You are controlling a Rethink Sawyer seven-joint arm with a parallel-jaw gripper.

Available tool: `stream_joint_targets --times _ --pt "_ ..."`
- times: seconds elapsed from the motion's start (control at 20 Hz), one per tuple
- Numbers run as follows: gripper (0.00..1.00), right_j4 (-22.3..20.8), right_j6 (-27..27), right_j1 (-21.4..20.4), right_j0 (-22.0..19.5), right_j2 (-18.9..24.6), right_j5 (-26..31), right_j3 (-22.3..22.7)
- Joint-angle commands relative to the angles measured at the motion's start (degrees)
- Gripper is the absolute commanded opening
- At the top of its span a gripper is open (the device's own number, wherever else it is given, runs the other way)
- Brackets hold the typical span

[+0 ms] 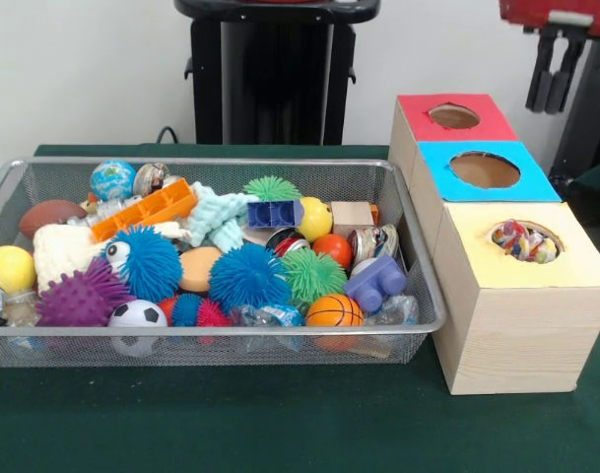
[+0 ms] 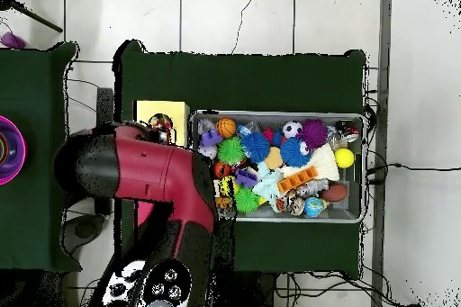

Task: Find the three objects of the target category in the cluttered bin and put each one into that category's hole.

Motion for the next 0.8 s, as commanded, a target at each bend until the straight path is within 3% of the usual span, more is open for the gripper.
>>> stream_joint_targets --times 0.05,0.4,0.8 --pt "0.00 -4.4 6.9 -2.1 -1.1 0.5 10.1 3.9" --pt "0.00 -5.9 6.6 -4.5 -1.3 0.4 12.8 4.2" --pt "0.00 -6.9 3.8 -4.6 -4.3 3.6 5.3 8.3"
